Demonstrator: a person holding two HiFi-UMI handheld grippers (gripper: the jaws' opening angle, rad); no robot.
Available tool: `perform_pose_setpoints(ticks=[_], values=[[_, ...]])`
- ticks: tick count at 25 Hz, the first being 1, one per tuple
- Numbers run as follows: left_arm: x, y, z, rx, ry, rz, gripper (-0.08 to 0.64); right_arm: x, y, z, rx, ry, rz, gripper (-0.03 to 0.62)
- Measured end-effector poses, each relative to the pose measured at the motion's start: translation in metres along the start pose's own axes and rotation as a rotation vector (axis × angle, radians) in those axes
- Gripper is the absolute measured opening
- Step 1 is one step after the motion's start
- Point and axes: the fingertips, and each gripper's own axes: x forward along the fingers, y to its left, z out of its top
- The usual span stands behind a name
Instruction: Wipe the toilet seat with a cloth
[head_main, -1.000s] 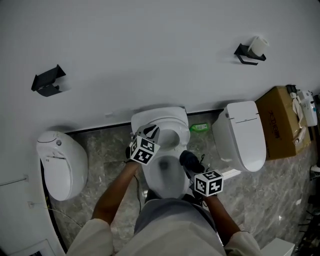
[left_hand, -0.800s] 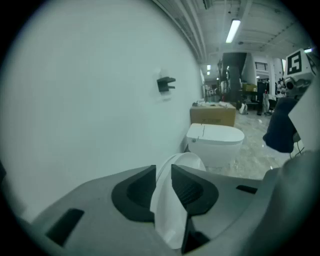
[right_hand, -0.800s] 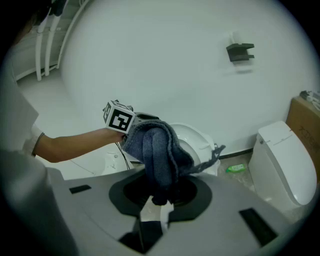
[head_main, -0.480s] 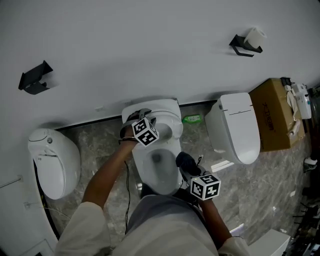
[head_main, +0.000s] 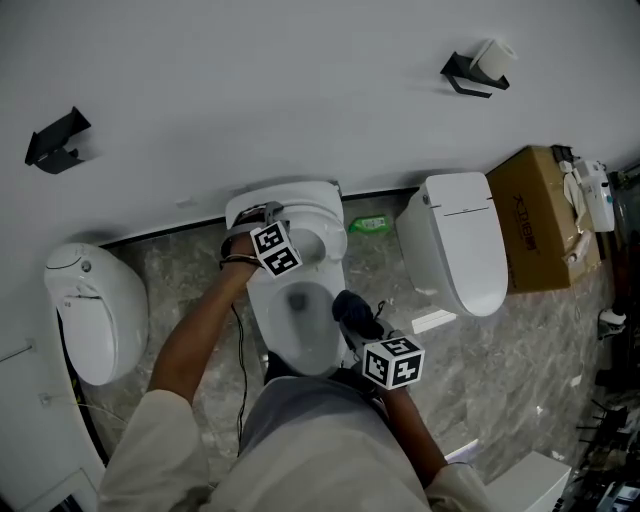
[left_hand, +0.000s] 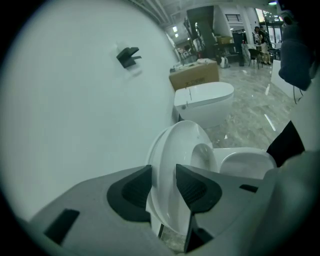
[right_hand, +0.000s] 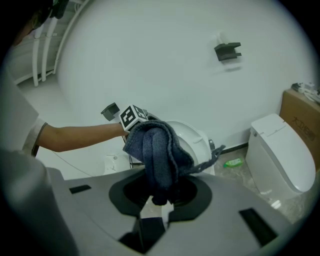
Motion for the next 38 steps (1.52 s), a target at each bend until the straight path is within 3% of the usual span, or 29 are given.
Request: perform_pose_setpoints(ticks=[3,7,20,34,38], values=[[-0.005,-0.003,0.004,-0.048,-0.003,-0.015,0.138,-0.006,-0.002,-0.001,-0.008,-0.004,0.013,0.071],[-0.017,-0.013,0.006,-0.178,-0.032,-0.046,0.138,-0.014,-0.002,-0.004,-0.02,-0.007,0.027,0.071],[-0.071,-0.073,0.019,-0.344,-0.134,-0.074,0.12,-0.046,-0.007,-0.033,-0.038,0.009,0.06,0.071],[-0.114,-0.167,0.021,-0.354,-0.121,-0.065,0.12,-0.084,-0.017,-0.081,-0.05,0.051,0.148,0.071],[-0.124,-0.2,0.02,-0.326,-0.115,-0.064,0.121,-0.091,-0.02,-0.095,-0.045,0.068,0.168,0.071]])
